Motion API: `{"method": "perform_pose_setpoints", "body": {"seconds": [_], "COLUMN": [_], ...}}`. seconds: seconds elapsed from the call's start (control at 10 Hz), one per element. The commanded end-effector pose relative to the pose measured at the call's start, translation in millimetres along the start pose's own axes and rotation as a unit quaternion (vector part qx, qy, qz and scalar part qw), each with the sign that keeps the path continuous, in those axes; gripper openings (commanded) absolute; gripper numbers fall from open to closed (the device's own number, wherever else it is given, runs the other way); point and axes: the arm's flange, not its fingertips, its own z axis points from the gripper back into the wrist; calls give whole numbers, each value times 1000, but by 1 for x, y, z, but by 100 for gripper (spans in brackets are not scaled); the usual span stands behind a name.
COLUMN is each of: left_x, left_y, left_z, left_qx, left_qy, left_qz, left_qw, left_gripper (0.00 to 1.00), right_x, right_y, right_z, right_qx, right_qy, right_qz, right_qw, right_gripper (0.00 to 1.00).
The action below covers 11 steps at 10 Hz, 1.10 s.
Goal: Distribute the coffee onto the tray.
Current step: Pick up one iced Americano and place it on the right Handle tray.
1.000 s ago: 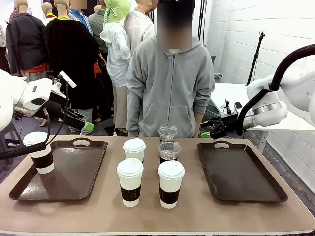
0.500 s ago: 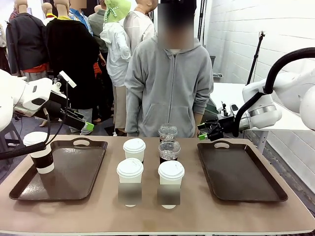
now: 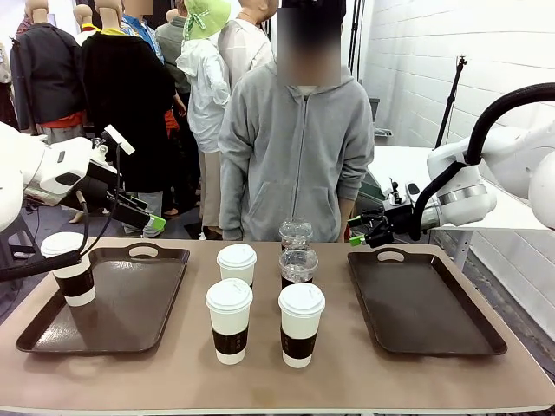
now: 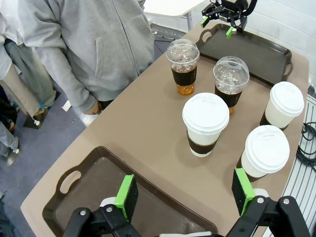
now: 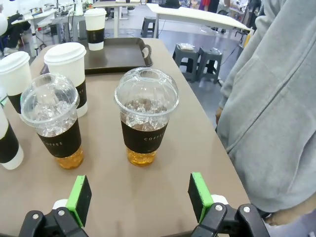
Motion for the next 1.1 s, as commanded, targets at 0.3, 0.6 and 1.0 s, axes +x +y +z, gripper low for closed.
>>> {"method": "perform_pose_setpoints", "body": {"seconds": [0.3, 0.6, 1.0], "left_x": [-2, -2, -2], "left_y": [1, 1, 1], "left_z": [0, 0, 0], "left_qx": [-3, -3, -3], "left_qy": [-2, -2, -2], "left_qz": [3, 3, 3], "left_qw": [1000, 1000, 1000], "left_gripper": [100, 100, 100], "right_x": [-18, -30, -39], "right_y": [-26, -29, -36], "right_z": [-43, -63, -84], "right_qx": [-3, 5, 16], "right_qy": [-36, -42, -55], "right_qz": [-8, -14, -16], "right_qw": [999, 999, 998], "right_gripper": [100, 100, 100]}}
